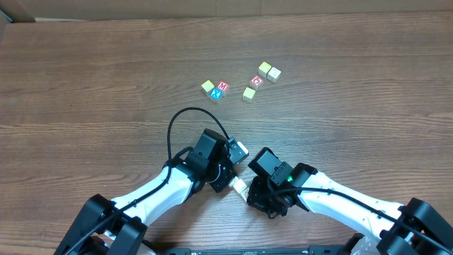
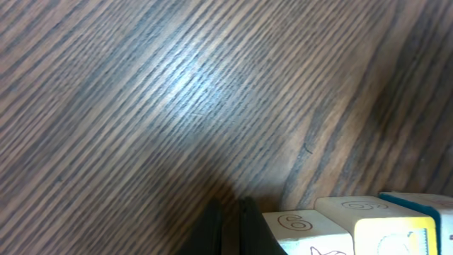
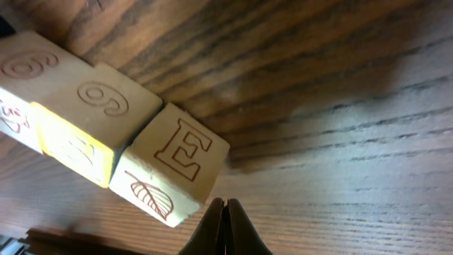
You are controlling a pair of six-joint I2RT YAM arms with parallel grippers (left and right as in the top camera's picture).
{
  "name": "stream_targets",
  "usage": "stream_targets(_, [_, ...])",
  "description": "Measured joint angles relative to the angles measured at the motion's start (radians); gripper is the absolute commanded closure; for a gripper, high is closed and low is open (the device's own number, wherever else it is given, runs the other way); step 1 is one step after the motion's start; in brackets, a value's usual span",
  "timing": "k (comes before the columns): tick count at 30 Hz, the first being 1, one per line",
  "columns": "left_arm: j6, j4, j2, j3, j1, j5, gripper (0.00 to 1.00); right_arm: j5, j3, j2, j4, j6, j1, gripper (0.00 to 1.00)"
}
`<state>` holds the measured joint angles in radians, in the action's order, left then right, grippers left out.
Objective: Flip 3 blocks
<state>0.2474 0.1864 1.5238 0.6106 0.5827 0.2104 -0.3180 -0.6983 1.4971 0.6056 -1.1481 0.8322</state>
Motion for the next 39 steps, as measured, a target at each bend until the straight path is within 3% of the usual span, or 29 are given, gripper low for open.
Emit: stream_targets(39, [0.071,-0.037,0.0,0.0,0.025,-0.025,0.96,0.007,0.0,0.0,-0.044,-0.027,0.035,0.96])
